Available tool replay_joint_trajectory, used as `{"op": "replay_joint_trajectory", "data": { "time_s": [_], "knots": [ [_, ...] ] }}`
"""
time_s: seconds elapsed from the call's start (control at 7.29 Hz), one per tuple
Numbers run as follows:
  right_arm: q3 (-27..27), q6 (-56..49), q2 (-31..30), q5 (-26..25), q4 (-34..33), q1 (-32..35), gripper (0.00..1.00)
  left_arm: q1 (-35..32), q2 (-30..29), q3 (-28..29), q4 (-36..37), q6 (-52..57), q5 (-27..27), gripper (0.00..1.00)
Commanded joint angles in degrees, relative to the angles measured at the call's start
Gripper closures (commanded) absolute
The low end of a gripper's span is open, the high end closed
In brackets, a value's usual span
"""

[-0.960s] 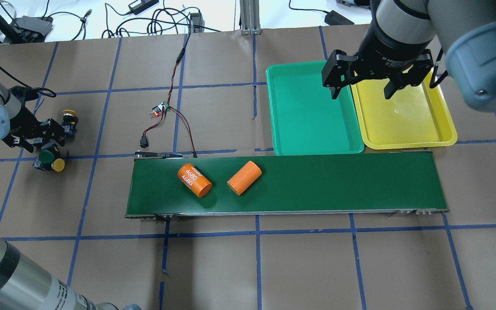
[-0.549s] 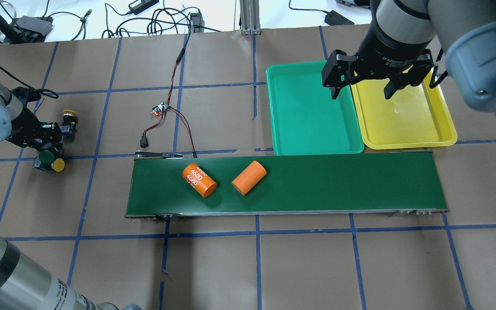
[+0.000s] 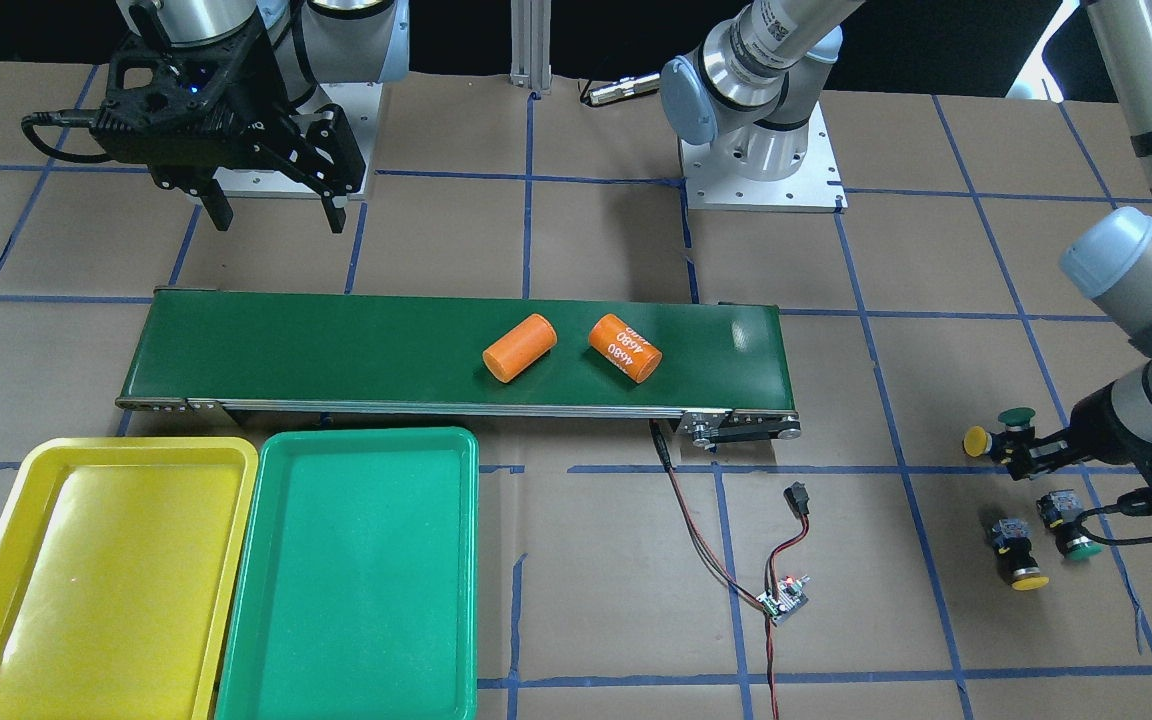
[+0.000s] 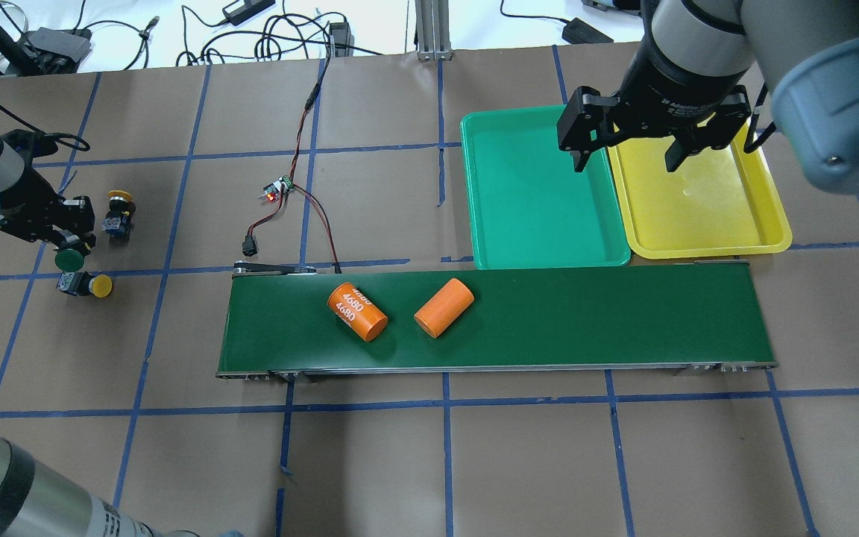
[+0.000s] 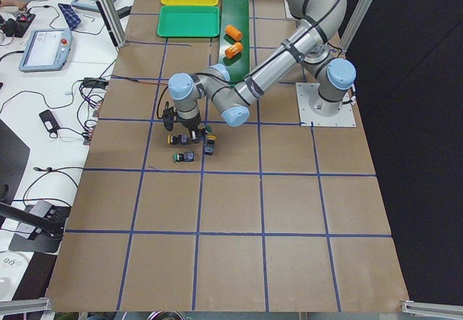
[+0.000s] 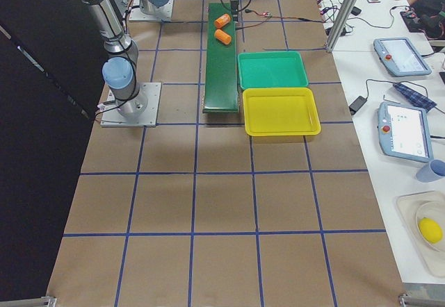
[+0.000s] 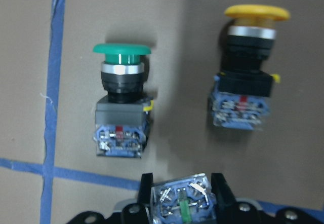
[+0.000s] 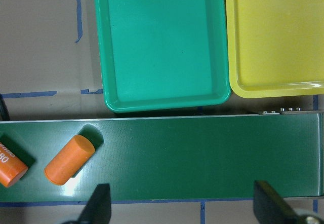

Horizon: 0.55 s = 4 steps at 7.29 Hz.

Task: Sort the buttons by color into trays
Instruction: 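Set the green button upright on the belt and open the left gripper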

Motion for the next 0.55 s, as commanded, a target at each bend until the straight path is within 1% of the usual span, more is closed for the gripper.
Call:
{"op": "replay_joint_trajectory", "data": {
  "time_s": [0.0,0.14,0.27,0.41],
  "knots": [
    [0.0,0.0,0.0,0.0,-0.09,0.09,0.0,-8.98,8.48,-5.49,-6.15,-16.89,0.36,1.0],
    [0.0,0.0,0.0,0.0,0.0,0.09,0.0,-13.38,12.0,-9.44,-6.16,-25.34,0.1,1.0],
    [0.0,0.0,0.0,0.0,-0.09,0.09,0.0,-18.29,14.13,-12.53,-5.9,-35.52,0.01,1.0],
    [0.0,0.0,0.0,0.0,0.0,0.09,0.0,-23.39,14.76,-14.04,-5.11,-46.41,0.19,1.0]
  ]
}}
